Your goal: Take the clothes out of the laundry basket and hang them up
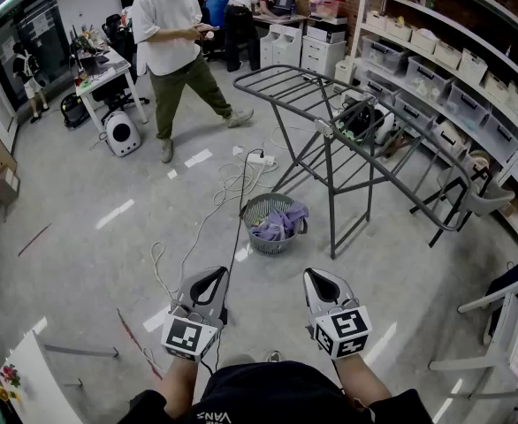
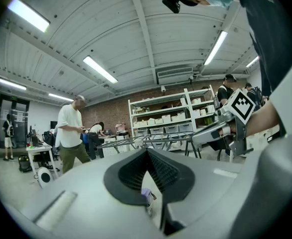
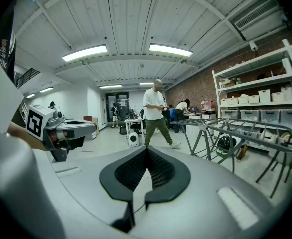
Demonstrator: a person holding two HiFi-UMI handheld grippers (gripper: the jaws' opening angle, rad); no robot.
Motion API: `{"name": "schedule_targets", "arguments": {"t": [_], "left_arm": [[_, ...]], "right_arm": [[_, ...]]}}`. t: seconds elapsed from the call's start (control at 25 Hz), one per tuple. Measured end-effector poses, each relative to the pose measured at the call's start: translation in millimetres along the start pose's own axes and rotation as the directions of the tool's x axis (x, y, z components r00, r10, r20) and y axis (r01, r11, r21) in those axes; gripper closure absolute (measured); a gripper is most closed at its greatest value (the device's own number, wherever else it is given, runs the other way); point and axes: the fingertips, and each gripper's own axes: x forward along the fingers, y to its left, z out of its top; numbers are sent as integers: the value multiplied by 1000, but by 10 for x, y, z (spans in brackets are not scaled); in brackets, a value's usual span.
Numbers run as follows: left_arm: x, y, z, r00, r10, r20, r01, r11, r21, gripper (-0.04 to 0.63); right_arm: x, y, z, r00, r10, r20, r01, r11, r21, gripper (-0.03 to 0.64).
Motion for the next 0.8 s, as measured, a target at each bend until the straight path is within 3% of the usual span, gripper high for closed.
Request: {"name": "schedule_targets", "arguments": {"t": [0.2,0.36,0.52,0.68,0.8], "left_arm": [[46,74,-79,999,48,-13,-49,998,-45,594],[190,44,-119,1000,-8,4,8,996,-86,589],[389,155,-276,1000,-24,-11,23,994,-110,489],[608,386,-392,999,-32,-28,29,992,-125,413],[801,643,-471,998,-48,-36,42,988,-151,403]], "right_arm": [[48,-98,-35,1000,16,3,-17,999,29,615],[140,-179,-102,1000,25,0,-25,998,55,614],[351,-288,-169,1000,17,-4,-16,997,81,608],[625,-382,-170,1000,-3,-8,4,994,110,452],[888,-438,-146,999,-26,-22,29,990,138,422]]}}
